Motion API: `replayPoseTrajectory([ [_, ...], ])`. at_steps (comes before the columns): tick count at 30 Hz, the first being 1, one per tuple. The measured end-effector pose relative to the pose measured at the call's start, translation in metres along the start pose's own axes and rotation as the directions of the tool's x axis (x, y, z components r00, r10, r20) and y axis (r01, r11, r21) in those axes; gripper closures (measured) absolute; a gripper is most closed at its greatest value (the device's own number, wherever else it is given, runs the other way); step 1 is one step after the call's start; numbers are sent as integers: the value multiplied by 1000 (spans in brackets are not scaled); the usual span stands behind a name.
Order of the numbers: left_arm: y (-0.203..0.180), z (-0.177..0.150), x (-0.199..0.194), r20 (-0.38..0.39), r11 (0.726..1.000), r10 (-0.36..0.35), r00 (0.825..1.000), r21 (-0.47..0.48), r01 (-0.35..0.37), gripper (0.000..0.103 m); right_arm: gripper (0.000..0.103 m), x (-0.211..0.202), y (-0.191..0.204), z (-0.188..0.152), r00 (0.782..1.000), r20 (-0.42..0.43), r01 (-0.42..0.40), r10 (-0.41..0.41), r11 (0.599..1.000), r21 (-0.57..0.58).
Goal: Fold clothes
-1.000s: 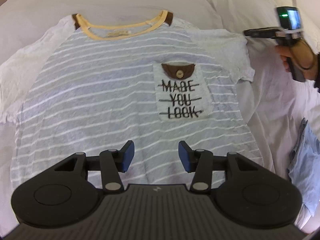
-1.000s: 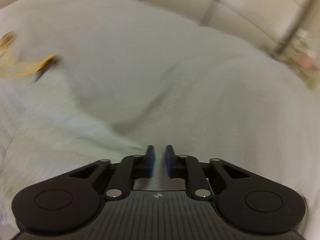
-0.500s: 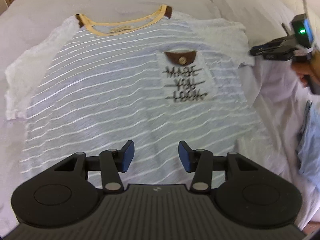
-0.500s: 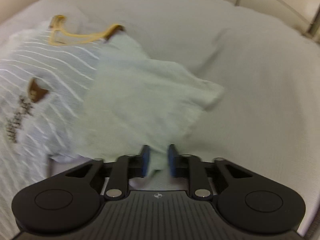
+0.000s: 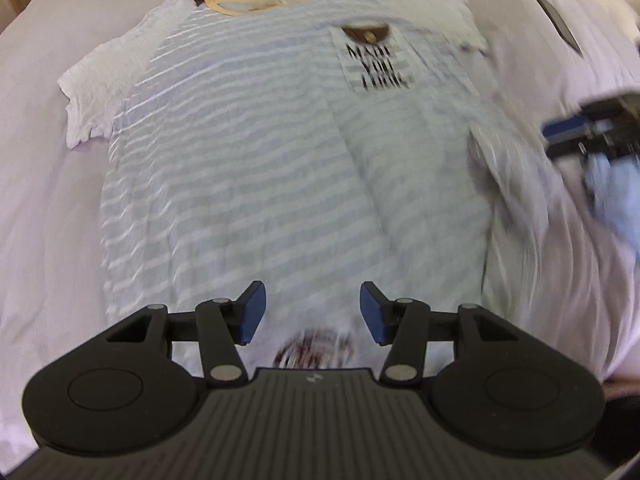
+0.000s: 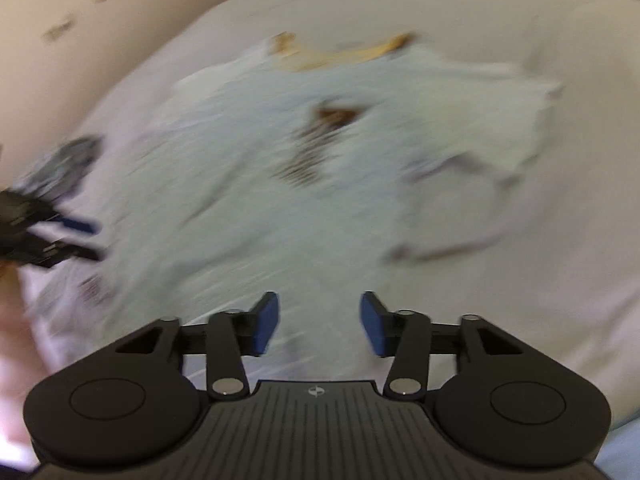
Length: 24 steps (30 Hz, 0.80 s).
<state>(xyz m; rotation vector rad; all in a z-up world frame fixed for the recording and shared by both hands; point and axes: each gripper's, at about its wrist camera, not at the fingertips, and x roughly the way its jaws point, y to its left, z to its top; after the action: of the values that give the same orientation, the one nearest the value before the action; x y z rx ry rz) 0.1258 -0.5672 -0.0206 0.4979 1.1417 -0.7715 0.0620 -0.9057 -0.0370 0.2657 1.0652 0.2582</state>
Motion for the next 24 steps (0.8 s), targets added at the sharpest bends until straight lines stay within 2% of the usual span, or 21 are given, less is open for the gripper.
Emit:
replayPoseTrajectory([
  [1, 2, -10, -5, 2, 1000, -2, 1000, 15, 2, 56, 48, 4, 9, -2, 1000, -12, -22, 22, 1000, -16],
  [3, 10, -34, -17, 6, 999, 4, 1000, 45, -4, 55, 42, 10, 16, -2, 1000, -17, -17, 16, 999, -45],
  [7, 31, -84, -35, -9, 997, 10, 1000, 77, -9, 55, 42, 32, 8, 12, 999, -42, -21, 20, 999, -39],
  [10, 48, -119, -42, -35, 999, 23, 999, 44, -22, 55, 43, 37, -3, 12, 997, -64, -50, 51, 999, 20],
  [11, 56, -128, -43, -39, 1000, 24, 999, 8, -24, 55, 47, 39, -6, 12, 995, -70, -61, 64, 997, 54],
  [13, 73, -143, -45, -30, 994, 10, 1000, -107, -13, 55, 80, 39, -9, 9, 991, -80, -98, 107, 989, 113],
  [15, 90, -154, -44, -15, 973, -15, 1000, -232, 11, 55, 97, 33, 2, 4, 990, -98, -90, 100, 991, 98],
  [17, 102, -162, -41, 7, 940, -53, 999, -337, 53, 55, 99, 20, 19, -4, 992, -108, -68, 71, 997, 37],
  [19, 111, -167, -34, 18, 893, -113, 993, -435, 110, 55, 100, 4, 36, -14, 993, -112, -28, 23, 999, -44],
  [20, 113, -169, -31, 19, 882, -134, 991, -454, 128, 59, 100, -5, 44, -21, 994, -113, -8, -2, 997, -81],
  [22, 115, -170, -27, 7, 877, -154, 988, -459, 140, 68, 100, -20, 60, -36, 992, -117, 28, -46, 988, -151],
  [23, 115, -171, -26, 0, 875, -165, 986, -462, 146, 77, 100, -24, 66, -46, 989, -133, 39, -66, 980, -193],
  [24, 116, -172, -24, -6, 873, -175, 985, -464, 152, 91, 100, -27, 73, -56, 985, -152, 49, -87, 970, -237],
])
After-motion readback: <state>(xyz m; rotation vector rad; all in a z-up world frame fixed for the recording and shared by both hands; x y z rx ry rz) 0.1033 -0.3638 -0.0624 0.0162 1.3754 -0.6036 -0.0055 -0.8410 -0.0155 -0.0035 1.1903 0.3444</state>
